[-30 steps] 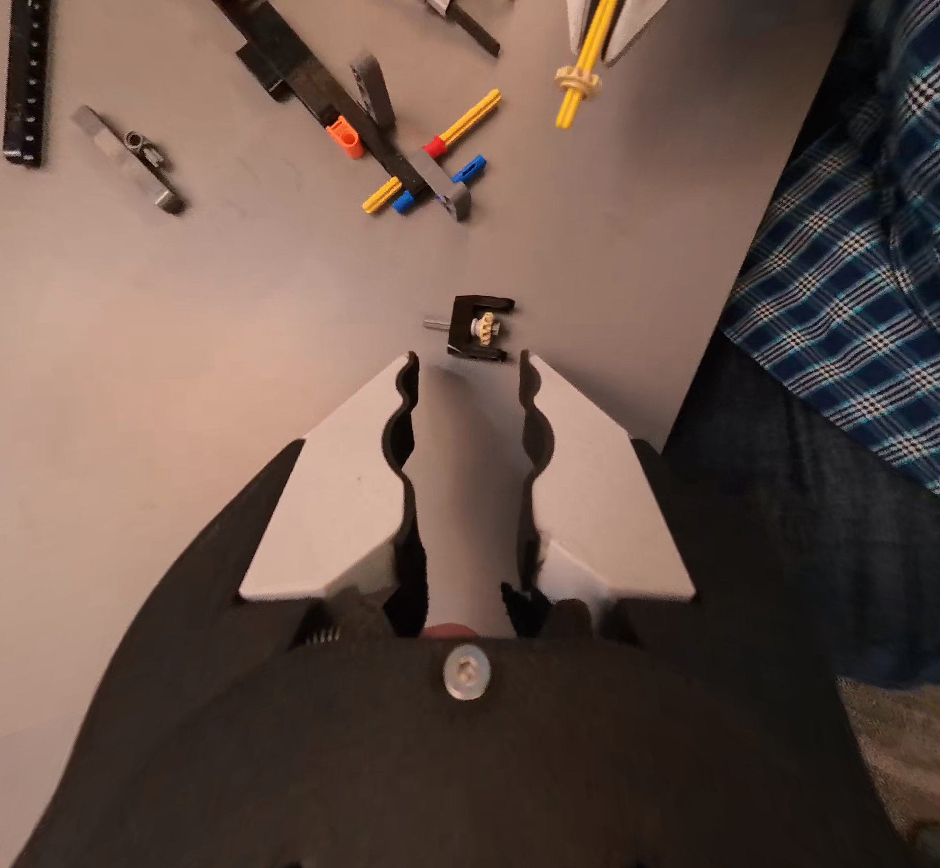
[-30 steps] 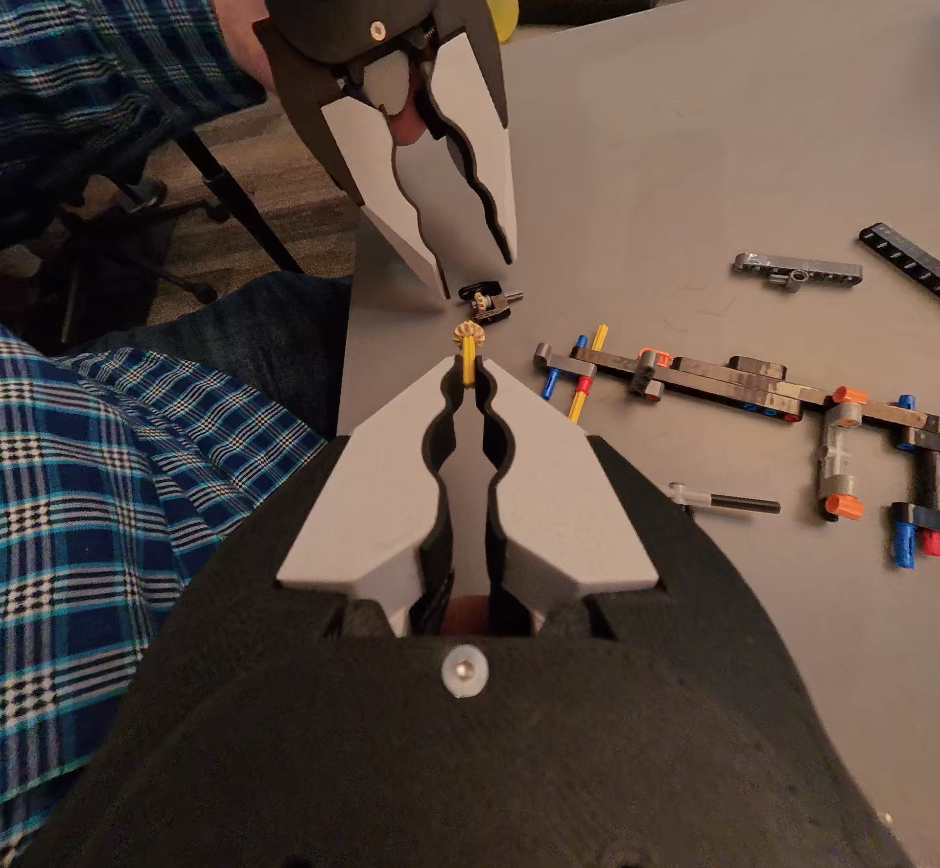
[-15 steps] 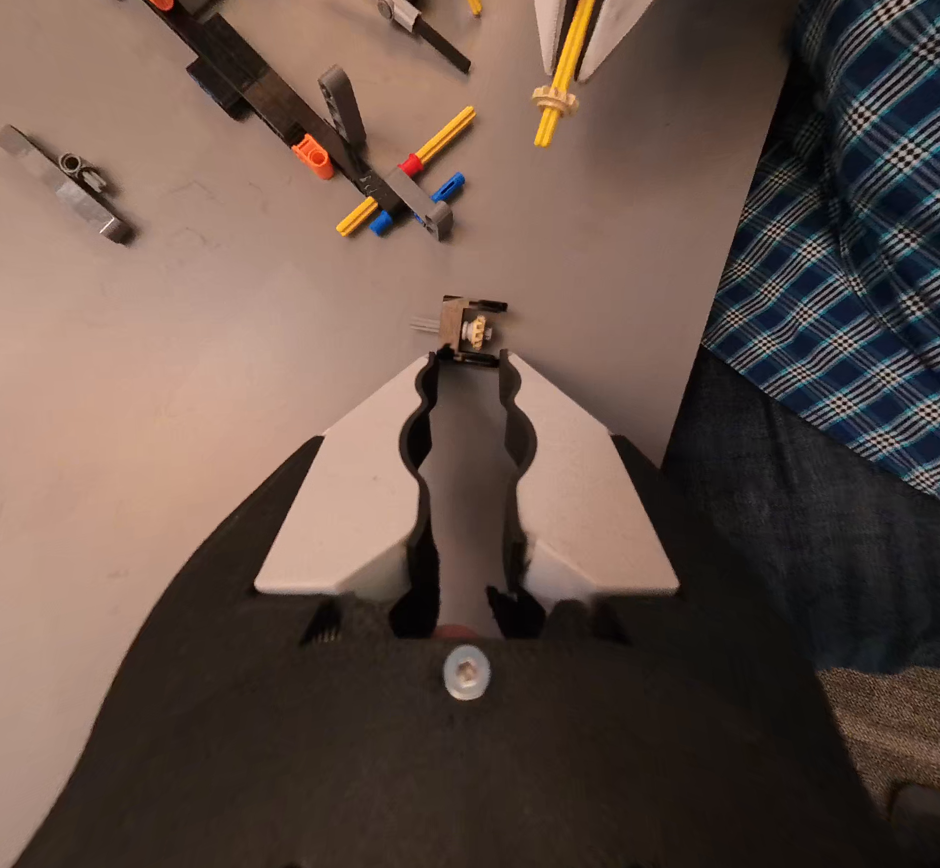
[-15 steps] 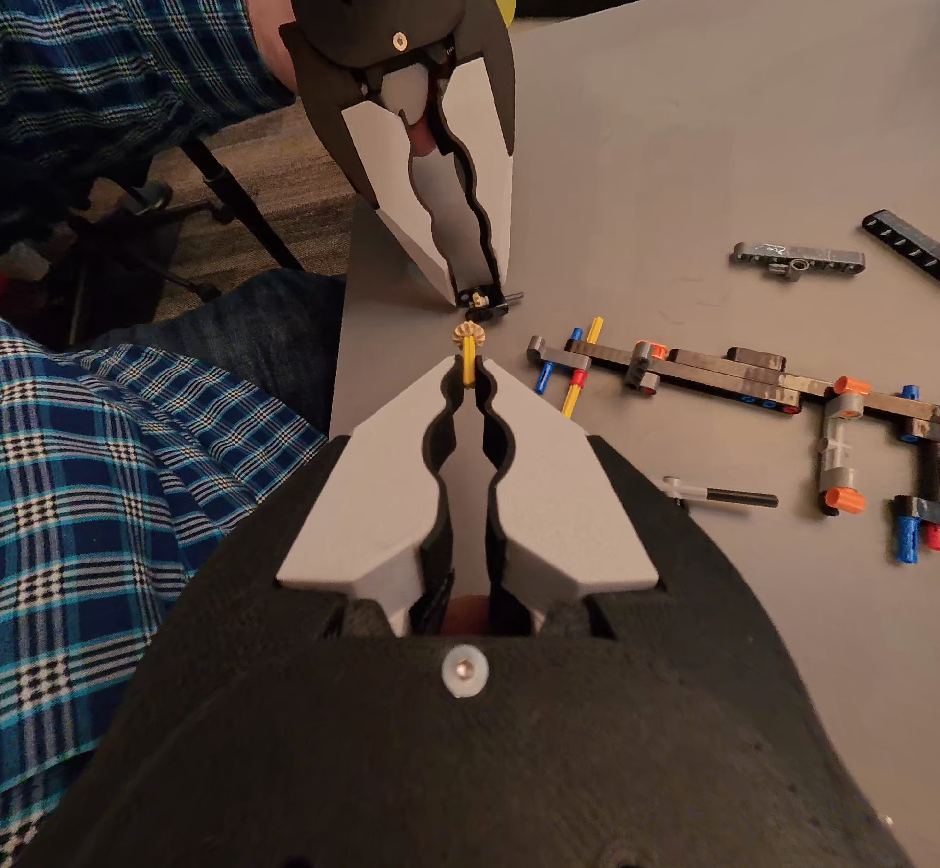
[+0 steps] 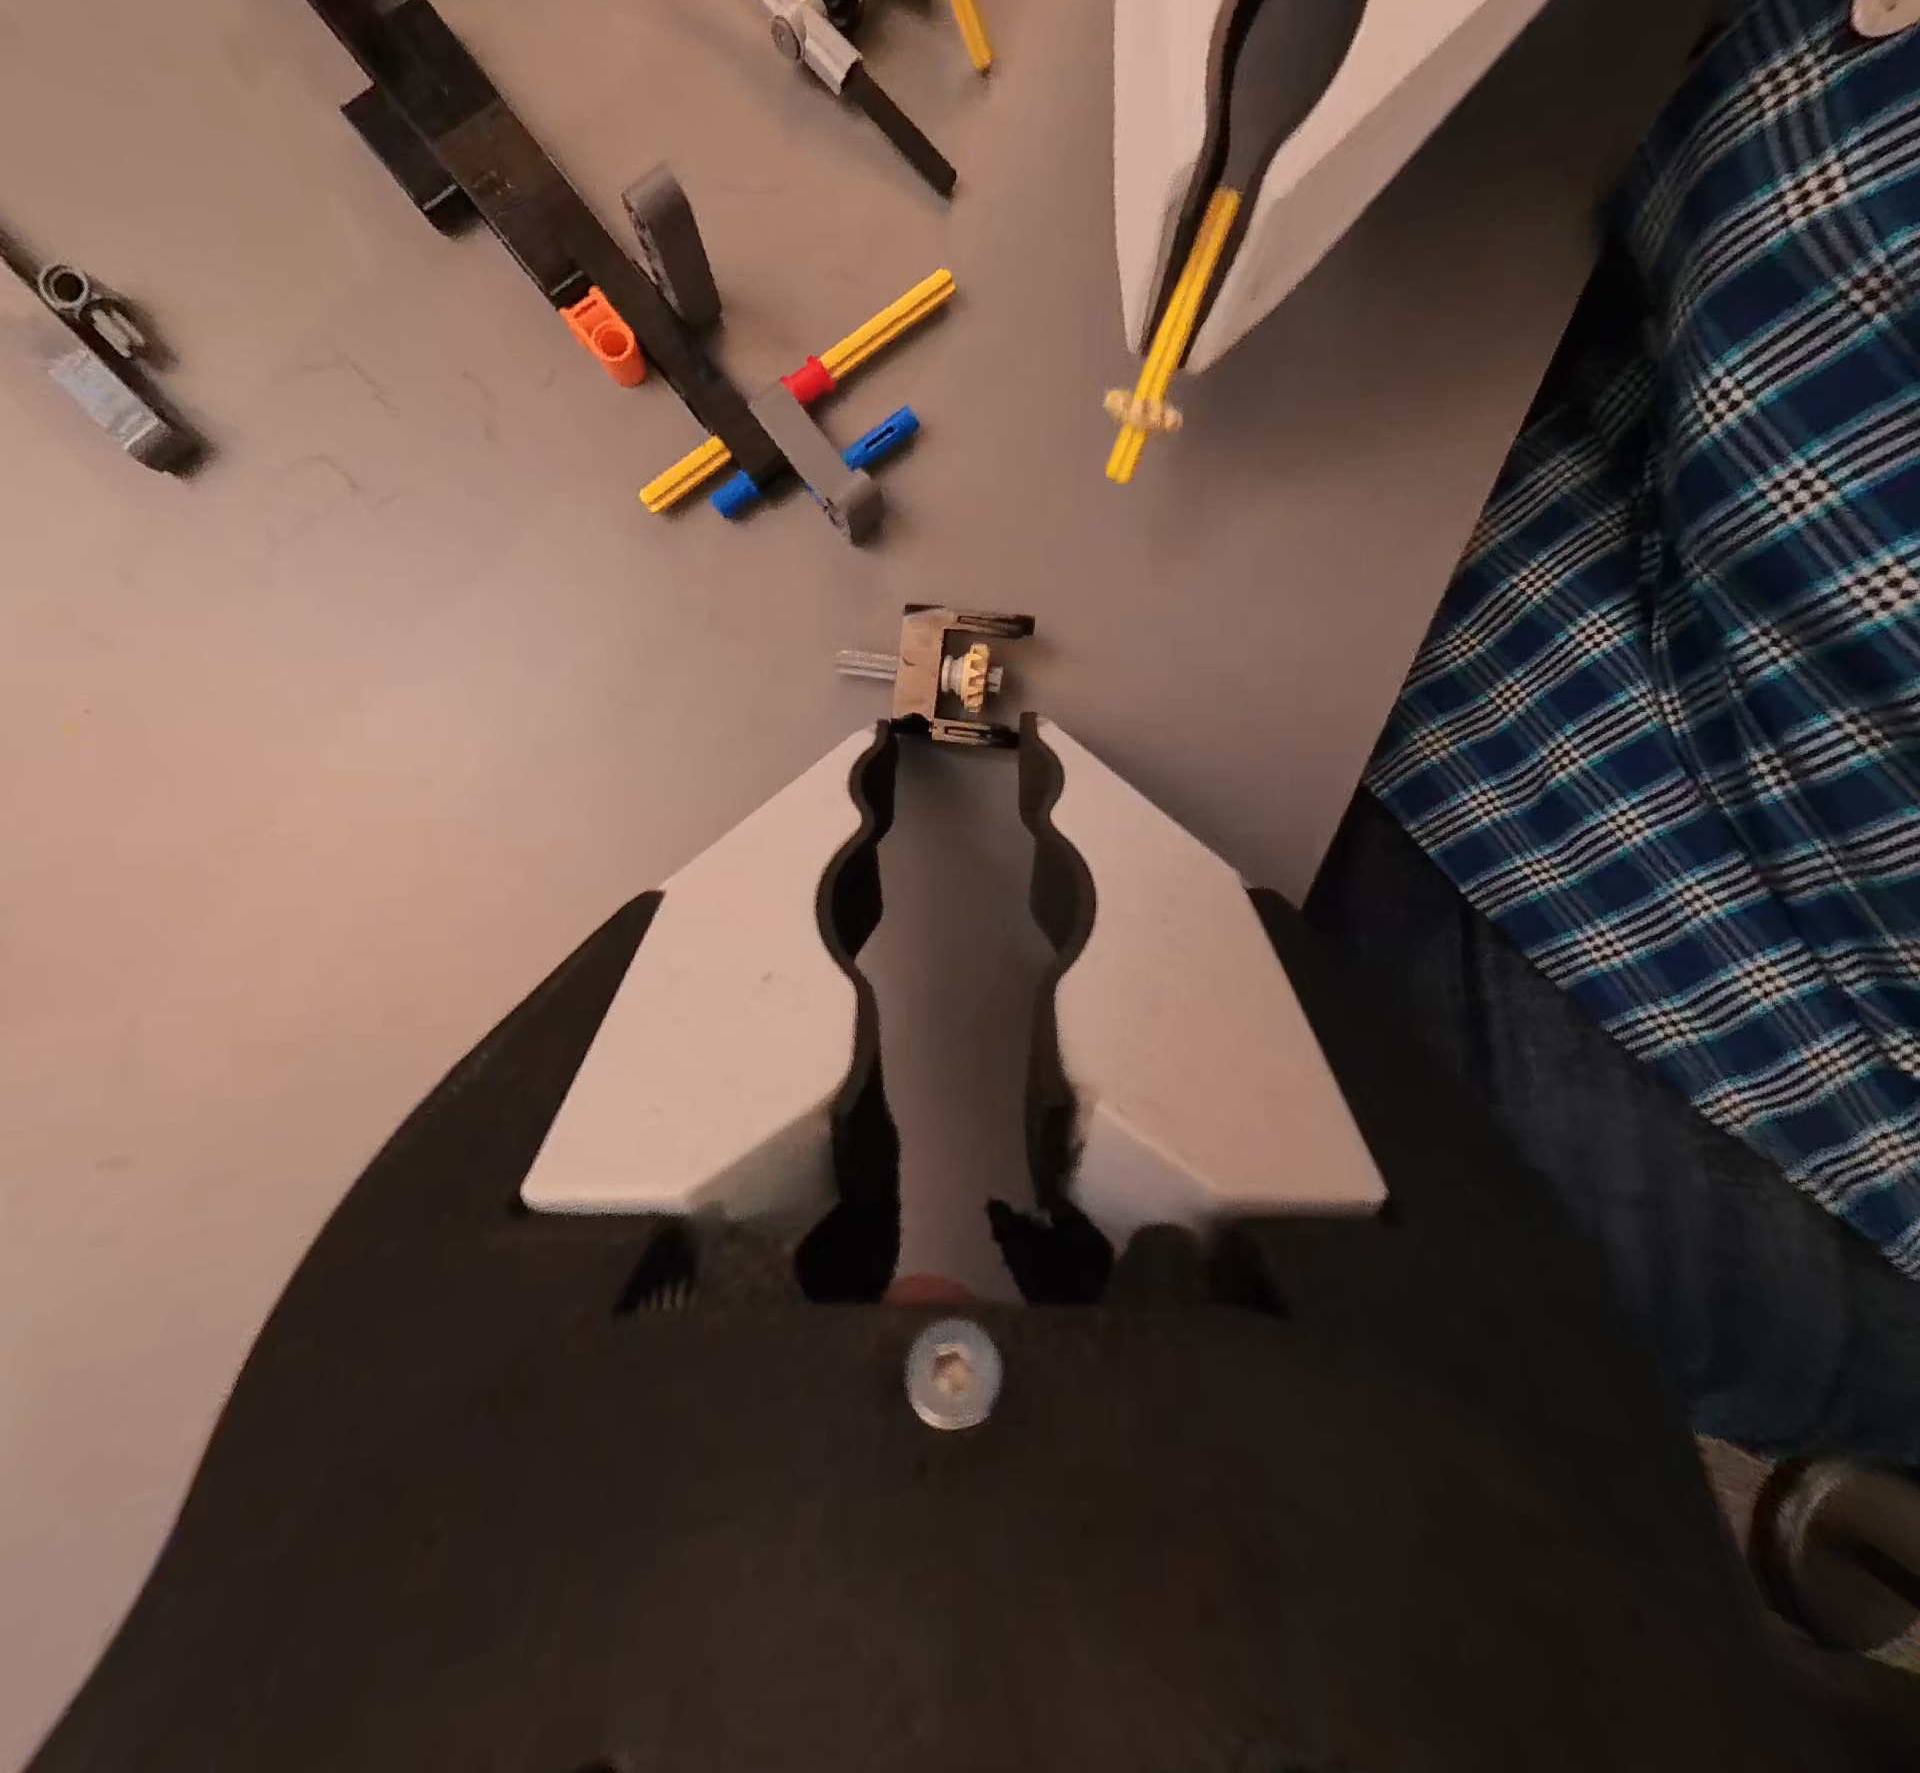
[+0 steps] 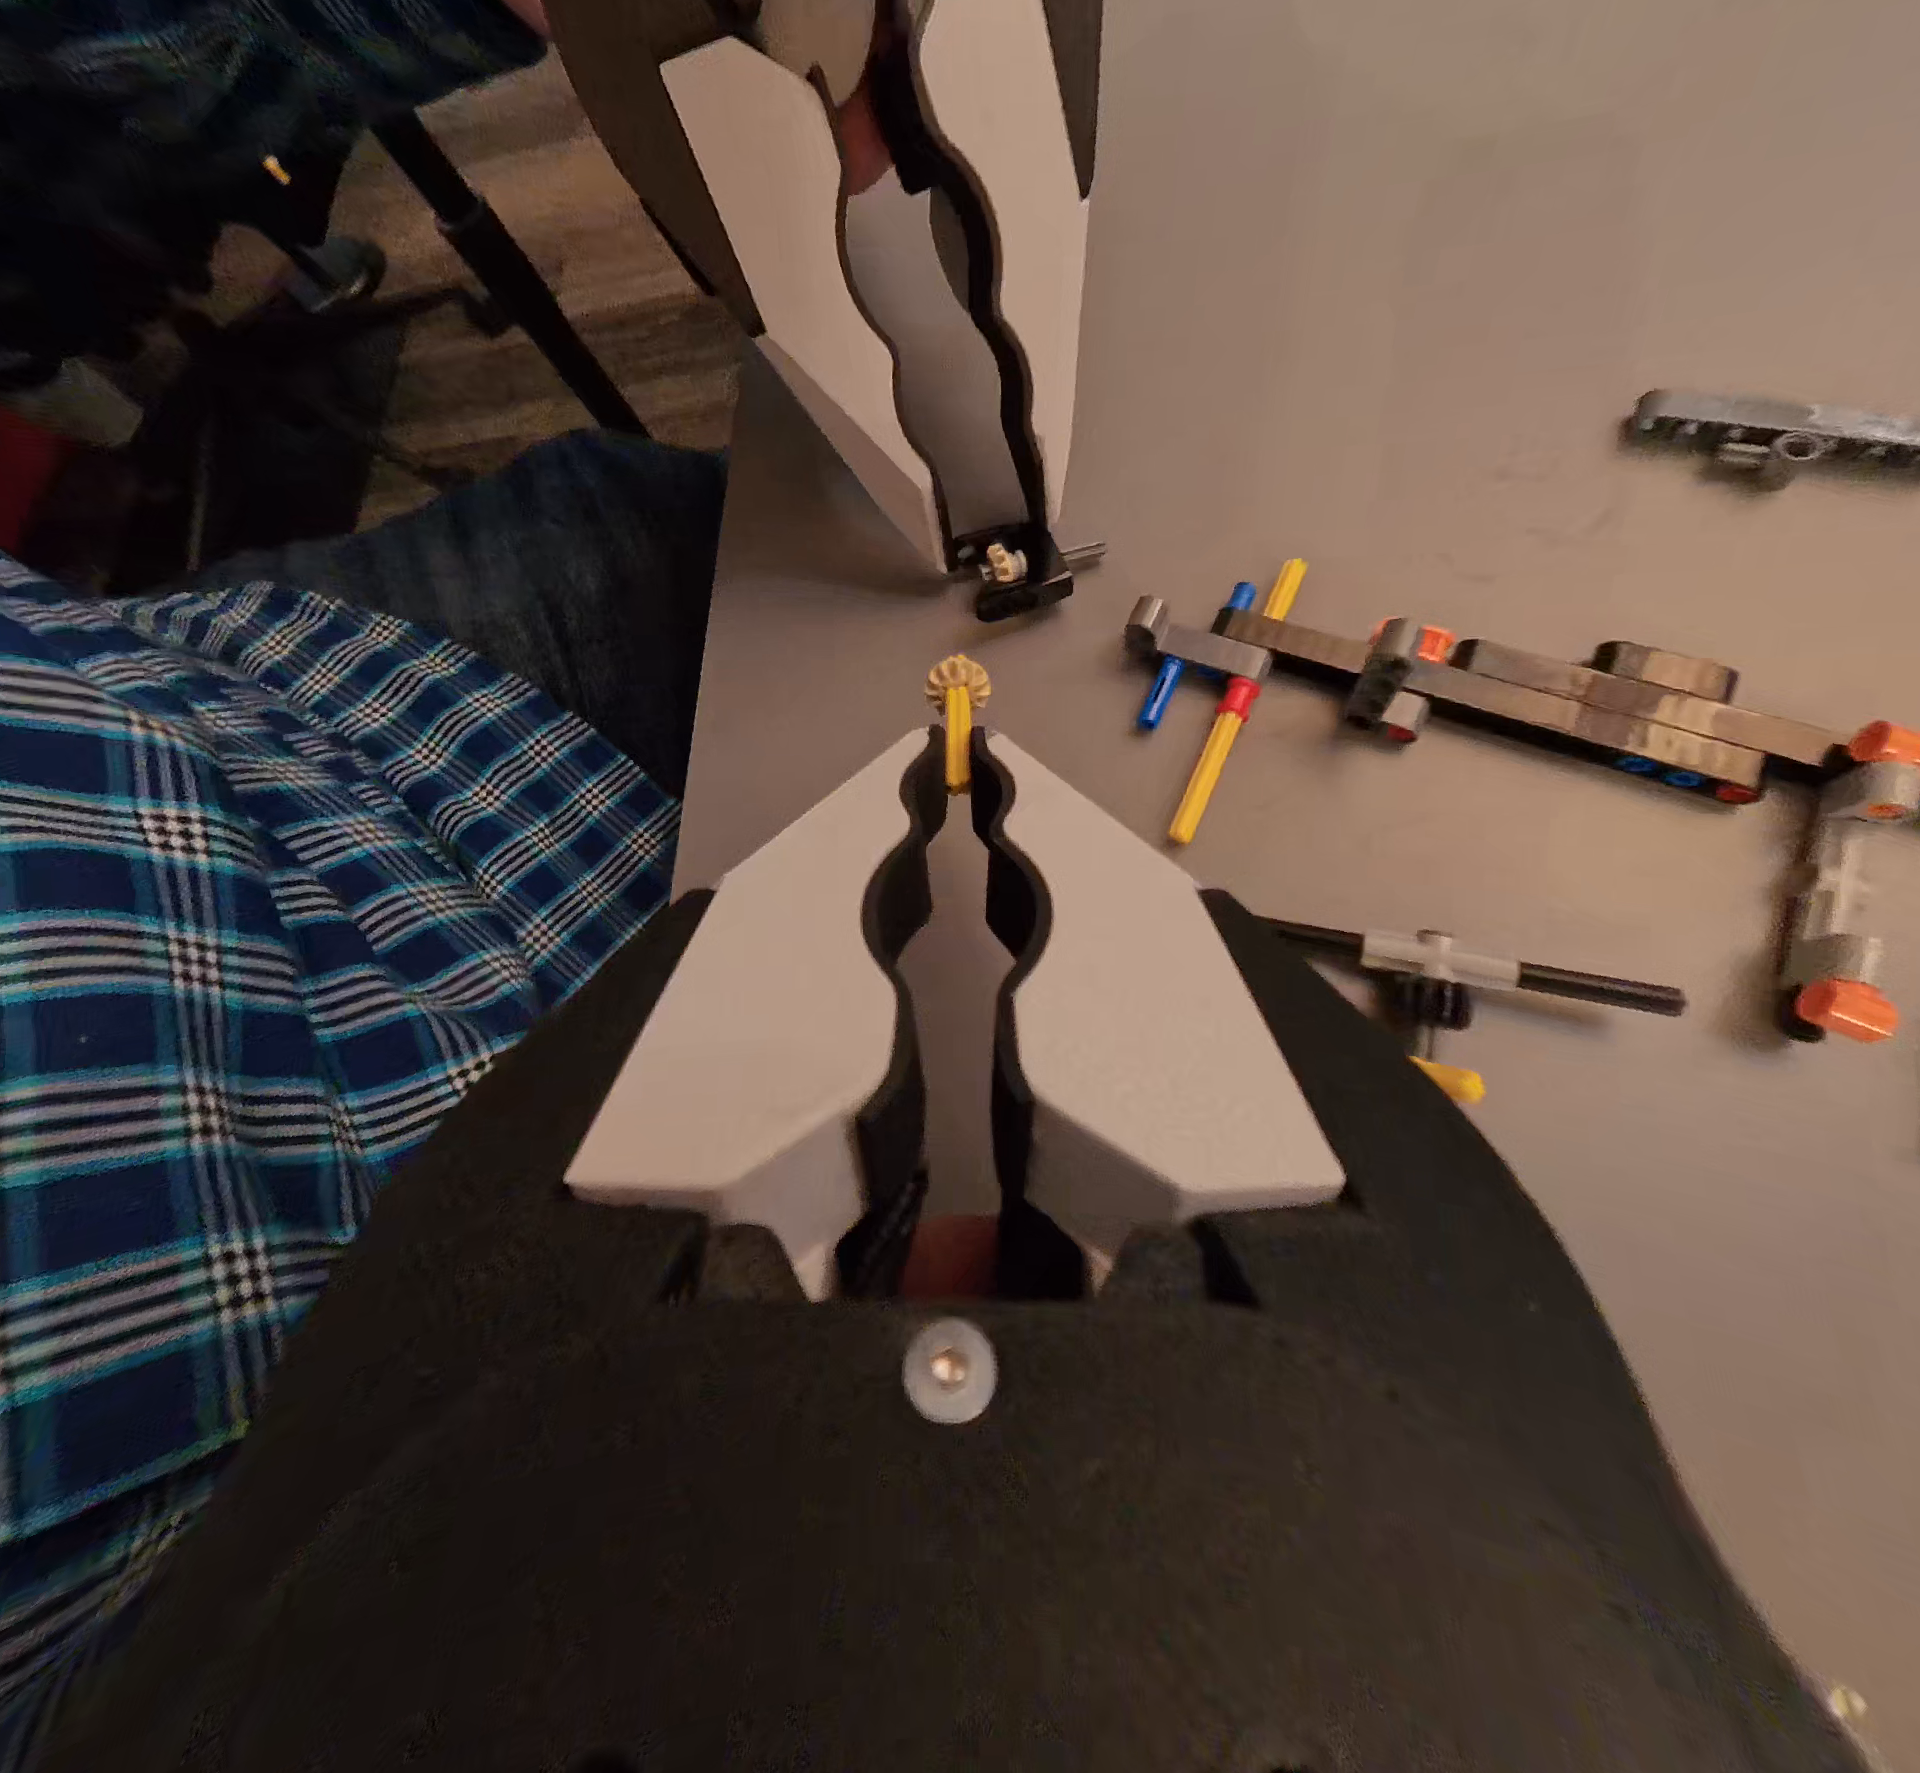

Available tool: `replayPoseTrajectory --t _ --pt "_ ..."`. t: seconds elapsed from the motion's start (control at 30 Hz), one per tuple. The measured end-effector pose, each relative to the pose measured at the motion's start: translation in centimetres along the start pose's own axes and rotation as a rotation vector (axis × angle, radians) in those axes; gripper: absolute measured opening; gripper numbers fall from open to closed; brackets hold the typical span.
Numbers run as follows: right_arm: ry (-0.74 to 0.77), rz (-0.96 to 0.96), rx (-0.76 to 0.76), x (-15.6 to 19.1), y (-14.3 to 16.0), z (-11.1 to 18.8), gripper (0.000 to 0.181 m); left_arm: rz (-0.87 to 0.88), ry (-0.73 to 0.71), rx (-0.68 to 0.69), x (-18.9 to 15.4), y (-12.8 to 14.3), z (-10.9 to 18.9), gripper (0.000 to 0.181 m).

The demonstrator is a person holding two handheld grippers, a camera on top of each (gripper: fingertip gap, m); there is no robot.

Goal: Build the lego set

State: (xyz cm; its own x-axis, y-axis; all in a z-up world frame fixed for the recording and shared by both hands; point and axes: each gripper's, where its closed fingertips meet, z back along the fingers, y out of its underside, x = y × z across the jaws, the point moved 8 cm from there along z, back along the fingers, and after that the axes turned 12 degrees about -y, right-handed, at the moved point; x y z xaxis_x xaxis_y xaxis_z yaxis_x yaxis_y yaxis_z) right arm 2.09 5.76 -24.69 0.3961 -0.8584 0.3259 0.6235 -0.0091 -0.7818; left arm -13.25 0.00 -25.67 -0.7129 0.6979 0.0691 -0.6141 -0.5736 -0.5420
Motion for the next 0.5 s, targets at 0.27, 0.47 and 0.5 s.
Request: replayPoseTrajectory --t 0.27,0.47,0.5 --pt "-0.08 0.016 -0.003 0.1 -0.4 -0.9 0.002 0.022 -0.005 -0.001 -1.9 -1.3 -0.1 0.021" --pt "-0.14 -0.041 -0.023 -0.4 -0.2 -0.6 0.002 0.011 -0.023 -0.04 -2.2 -2.1 0.0 0.021" --pt "-0.16 -0.063 -0.037 -0.5 -0.2 -0.5 0.002 0.016 -0.029 -0.05 -2.2 -2.3 0.0 0.021"
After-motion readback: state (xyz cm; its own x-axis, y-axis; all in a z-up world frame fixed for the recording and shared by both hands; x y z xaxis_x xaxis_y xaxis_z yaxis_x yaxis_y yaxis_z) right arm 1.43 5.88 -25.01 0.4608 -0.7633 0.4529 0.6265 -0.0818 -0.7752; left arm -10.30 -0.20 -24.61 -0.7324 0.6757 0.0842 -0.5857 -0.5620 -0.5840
